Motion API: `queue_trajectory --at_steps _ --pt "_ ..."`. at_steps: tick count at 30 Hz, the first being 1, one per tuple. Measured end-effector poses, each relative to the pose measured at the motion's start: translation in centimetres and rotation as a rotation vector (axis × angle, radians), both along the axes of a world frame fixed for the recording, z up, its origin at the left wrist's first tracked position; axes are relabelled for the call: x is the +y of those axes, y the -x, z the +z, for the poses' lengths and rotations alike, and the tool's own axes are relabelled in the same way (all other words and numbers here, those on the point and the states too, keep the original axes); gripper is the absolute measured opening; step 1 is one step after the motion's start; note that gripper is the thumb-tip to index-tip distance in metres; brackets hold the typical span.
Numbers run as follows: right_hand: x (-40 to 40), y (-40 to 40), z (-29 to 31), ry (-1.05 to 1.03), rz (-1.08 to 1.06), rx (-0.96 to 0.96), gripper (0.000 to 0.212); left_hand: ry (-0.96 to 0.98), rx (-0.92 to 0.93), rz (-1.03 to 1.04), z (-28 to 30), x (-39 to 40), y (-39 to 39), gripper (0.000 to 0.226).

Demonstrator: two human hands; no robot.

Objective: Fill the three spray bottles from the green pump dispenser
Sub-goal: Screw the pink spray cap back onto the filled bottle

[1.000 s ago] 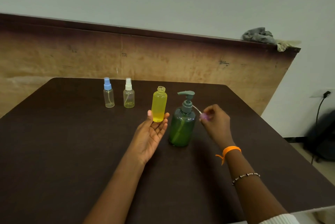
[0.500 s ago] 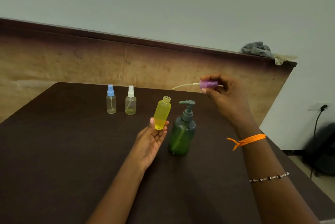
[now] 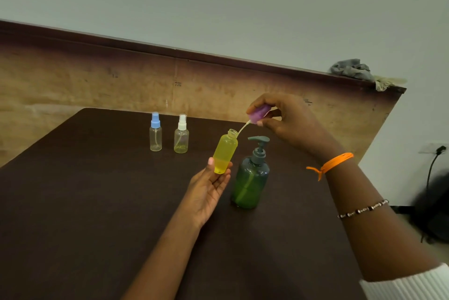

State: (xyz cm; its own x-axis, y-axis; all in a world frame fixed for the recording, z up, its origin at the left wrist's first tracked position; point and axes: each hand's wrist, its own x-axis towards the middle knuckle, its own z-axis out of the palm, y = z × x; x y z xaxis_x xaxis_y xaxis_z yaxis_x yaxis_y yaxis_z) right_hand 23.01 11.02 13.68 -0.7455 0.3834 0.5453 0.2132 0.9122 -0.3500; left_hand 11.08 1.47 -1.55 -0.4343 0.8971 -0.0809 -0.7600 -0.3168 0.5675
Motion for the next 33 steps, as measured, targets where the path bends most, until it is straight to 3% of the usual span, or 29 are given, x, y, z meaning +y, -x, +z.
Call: queue_trajectory --at_steps 7,19,24,29,33 --pt "-0.1 -0.4 1.7 0.030 -0.006 0.106 0.028 -0.001 -0.023 0.001 0.1 -0.1 0.1 0.027" --pt "-0.3 2.4 -0.2 0.064 0.023 -0.291 0.027 -0.008 0.028 -0.047 0.4 -0.4 0.0 0.027" --pt "-0.2 2.7 0.5 -0.035 -0.046 -0.396 0.017 0.003 0.035 -0.055 0.6 -0.5 0.1 0.024" --pt "-0.6 3.5 0.9 -0.099 -0.131 -0.439 0.031 -0.022 0.035 -0.065 0.9 -0.7 -0.1 0.028" --pt "-1.1 3.6 1.8 -0.117 -0.082 -0.509 0.020 -0.040 0.046 -0.063 1.0 -0.8 -0.2 0.028"
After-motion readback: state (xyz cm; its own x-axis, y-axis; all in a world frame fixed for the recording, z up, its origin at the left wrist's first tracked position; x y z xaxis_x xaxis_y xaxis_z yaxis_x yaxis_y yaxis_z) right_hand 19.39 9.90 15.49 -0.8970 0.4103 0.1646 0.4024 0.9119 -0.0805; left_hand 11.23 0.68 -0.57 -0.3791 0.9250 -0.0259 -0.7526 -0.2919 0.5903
